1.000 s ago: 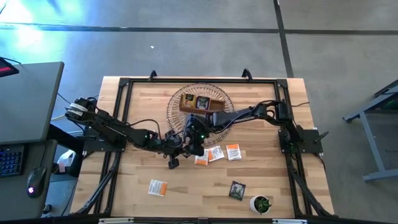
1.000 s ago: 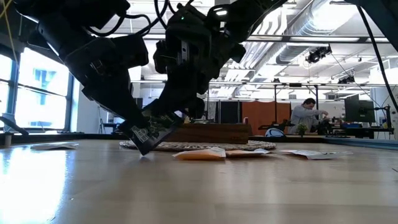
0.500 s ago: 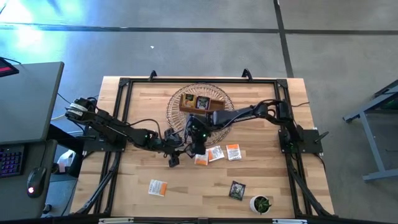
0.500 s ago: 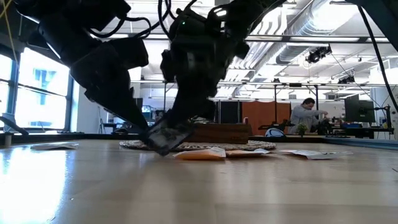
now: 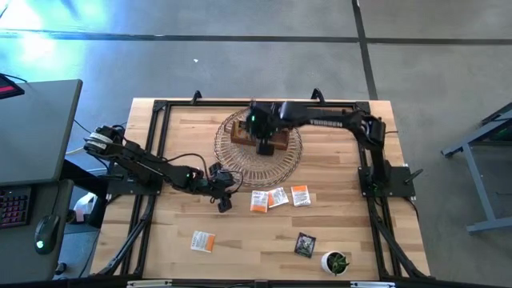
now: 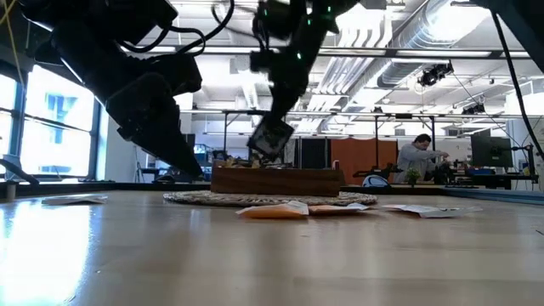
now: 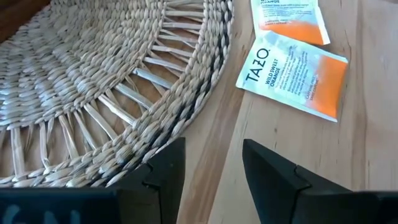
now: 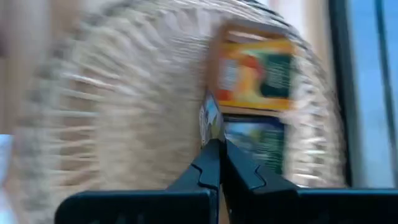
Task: Pick & Place Tea
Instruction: Put the black tea bag into the middle section of the wooden organizer
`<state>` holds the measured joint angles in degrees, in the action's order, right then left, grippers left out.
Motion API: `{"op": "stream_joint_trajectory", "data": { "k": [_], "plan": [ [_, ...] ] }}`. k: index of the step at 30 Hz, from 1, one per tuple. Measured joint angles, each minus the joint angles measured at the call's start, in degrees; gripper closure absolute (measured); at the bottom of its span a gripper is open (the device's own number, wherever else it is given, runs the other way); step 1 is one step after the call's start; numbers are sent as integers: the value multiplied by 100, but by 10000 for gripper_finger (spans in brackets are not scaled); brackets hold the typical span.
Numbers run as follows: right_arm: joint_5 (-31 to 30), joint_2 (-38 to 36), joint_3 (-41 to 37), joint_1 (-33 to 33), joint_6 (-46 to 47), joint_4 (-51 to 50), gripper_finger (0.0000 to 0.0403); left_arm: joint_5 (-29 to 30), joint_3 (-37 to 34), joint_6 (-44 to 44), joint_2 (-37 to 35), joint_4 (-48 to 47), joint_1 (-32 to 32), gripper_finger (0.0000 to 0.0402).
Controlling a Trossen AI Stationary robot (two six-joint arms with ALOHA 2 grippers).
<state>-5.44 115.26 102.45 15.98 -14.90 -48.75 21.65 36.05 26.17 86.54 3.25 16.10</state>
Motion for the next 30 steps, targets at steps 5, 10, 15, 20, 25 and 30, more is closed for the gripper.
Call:
{"op": "stream_joint_trajectory", "data": {
  "k": [5,10,15,20,25,30],
  "plan": [
    [430,17,-147,529,-907,93,402,23,0,-7,0,-9,0,244],
    [1062,15,-572,652,-1179,709,402,63,0,-74,0,-24,0,244],
    [1141,20,-976,668,-1241,715,402,69,0,-85,0,-28,0,244],
    [684,17,-1063,667,-1252,816,401,234,0,-86,0,-42,0,243],
    [583,17,-1075,692,-1259,1139,384,249,0,-85,0,-41,0,243],
    [595,17,-1075,689,-1395,1279,351,249,0,-85,0,-42,0,243]
  ]
}}
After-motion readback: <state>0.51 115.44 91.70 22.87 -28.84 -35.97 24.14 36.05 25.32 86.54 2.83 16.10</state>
